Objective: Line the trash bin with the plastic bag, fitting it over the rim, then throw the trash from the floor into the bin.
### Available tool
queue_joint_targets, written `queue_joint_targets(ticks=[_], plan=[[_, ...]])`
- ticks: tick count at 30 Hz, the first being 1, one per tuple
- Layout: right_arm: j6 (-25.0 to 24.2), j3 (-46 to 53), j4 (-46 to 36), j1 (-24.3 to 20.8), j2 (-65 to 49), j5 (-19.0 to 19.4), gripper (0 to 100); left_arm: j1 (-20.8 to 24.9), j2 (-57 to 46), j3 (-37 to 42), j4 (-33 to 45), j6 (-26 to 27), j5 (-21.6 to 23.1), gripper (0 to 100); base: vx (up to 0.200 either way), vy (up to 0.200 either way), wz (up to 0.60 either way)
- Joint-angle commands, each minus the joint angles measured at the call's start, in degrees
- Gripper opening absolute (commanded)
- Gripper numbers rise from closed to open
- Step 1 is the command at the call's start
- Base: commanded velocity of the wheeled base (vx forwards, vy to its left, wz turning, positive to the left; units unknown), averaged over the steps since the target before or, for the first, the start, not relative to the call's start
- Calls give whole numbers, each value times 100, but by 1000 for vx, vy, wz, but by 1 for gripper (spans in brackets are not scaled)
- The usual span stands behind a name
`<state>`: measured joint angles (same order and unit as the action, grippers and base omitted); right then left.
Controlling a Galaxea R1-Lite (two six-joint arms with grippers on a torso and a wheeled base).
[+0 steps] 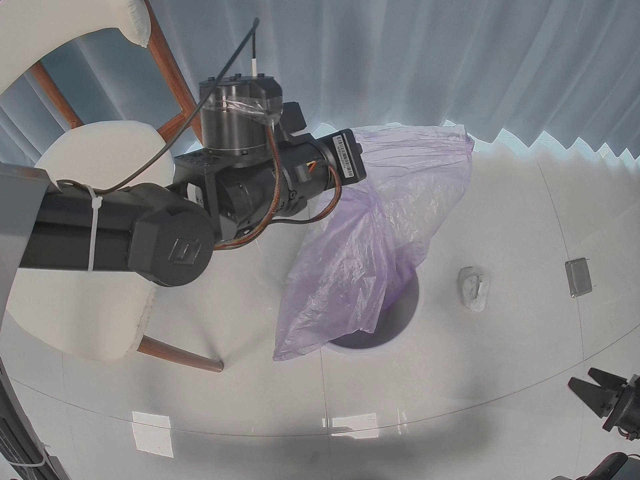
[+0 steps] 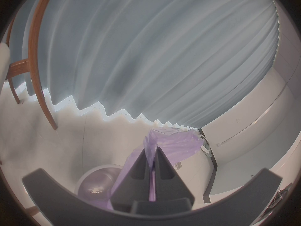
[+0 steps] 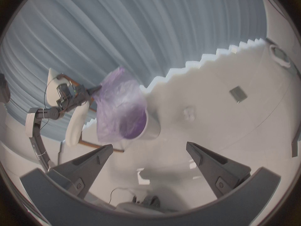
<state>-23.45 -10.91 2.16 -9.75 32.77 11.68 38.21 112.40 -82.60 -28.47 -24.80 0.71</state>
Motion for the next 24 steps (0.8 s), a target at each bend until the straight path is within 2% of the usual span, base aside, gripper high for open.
queue_joint_targets(ticks=[1, 3, 8, 11, 14, 15, 24], plan=[[-72, -219, 30, -493, 1838, 783, 100, 354, 177, -388, 333, 54, -352, 0, 0, 0, 0], [-54, -254, 83, -879, 2480, 889, 100, 442, 142, -388, 324, 10, -352, 0, 0, 0, 0], [-115, -254, 566, -1398, 3297, 906, 100, 521, 133, -388, 289, 1, -352, 0, 0, 0, 0], [-115, -245, 980, -1925, 4132, 1056, 100, 600, 125, -362, 289, 1, -317, 0, 0, 0, 0], [-124, -412, 1384, -2154, 4607, 1126, 100, 600, 133, -362, 280, 1, -343, 0, 0, 0, 0], [-159, -588, 1815, -2391, 5099, 1126, 100, 592, 142, -388, 280, 1, -334, 0, 0, 0, 0], [-309, -930, 3370, -2989, 6927, 1117, 100, 592, 168, -397, 96, 10, -282, 0, 0, 0, 0]])
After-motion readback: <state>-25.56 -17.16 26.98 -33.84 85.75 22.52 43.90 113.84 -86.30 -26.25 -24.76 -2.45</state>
